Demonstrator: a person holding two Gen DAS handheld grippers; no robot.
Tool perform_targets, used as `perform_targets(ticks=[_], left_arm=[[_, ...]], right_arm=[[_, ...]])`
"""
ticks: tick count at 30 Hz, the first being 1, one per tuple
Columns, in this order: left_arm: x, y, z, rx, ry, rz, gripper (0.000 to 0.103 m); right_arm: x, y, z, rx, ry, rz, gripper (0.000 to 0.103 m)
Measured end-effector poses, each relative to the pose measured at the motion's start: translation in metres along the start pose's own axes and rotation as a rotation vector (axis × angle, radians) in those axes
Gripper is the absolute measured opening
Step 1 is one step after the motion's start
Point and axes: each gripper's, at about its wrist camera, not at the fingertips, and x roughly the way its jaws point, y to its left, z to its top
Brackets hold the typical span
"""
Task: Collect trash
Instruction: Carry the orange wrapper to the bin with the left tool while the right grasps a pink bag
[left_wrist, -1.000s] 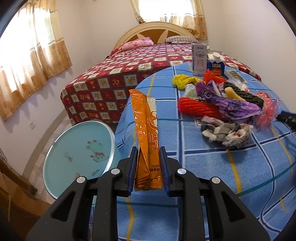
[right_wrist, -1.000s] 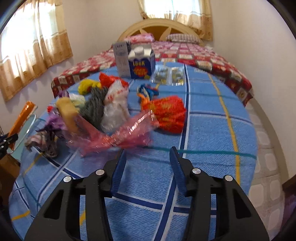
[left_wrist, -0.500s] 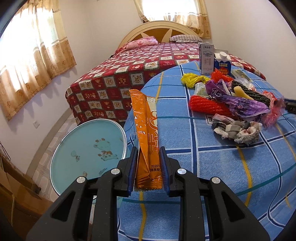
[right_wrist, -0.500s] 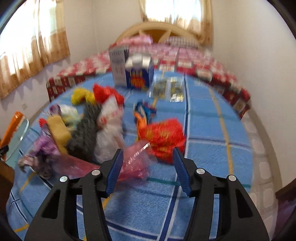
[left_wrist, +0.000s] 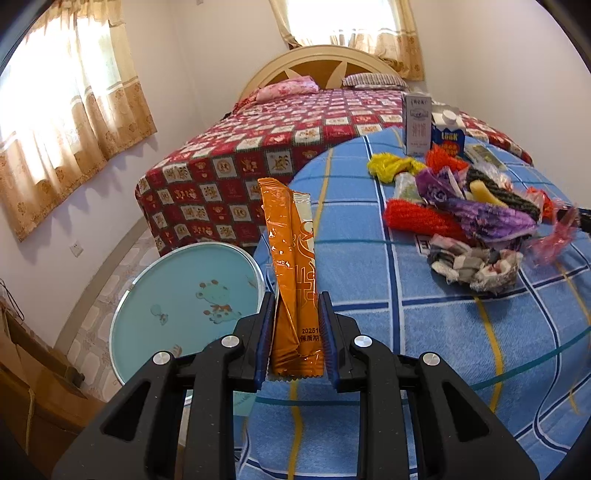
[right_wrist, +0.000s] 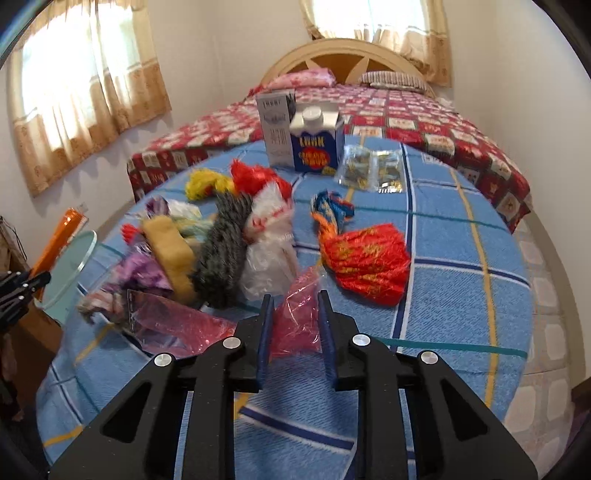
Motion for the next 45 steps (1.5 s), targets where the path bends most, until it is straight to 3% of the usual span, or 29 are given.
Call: perform_targets(ticks=[6,12,24,36,45], left_arm=[[-0.005,0.019,0.005,-0.013,-0.022,0.062,0.024],[0.0,0.051,0.004,-0.066,0.009,0.1,0.024],[0.016,0.12,-0.014,-0.141,0.095,0.209,0.025],[0.026,0.153,-0.023,-0.141,0.135,0.265,0.025],[0.03,0.165,-0.025,-0.148,0.156,0.29,0.025]], right_arm=[[-0.048,0.0,0.033,0.04,-0.141,-0.003,0.024],[-0.035,0.045,0.066,-0.034,-0.177,0.045,0.024],[0.044,0.163,0.096,-0.183,-0.111,0.163,0.025],[0.098,0.258,0.098,-0.313,-0.039,0.21,0.025],[0.124,0.307,0.093,-0.378,0.001,0.229,0.025]])
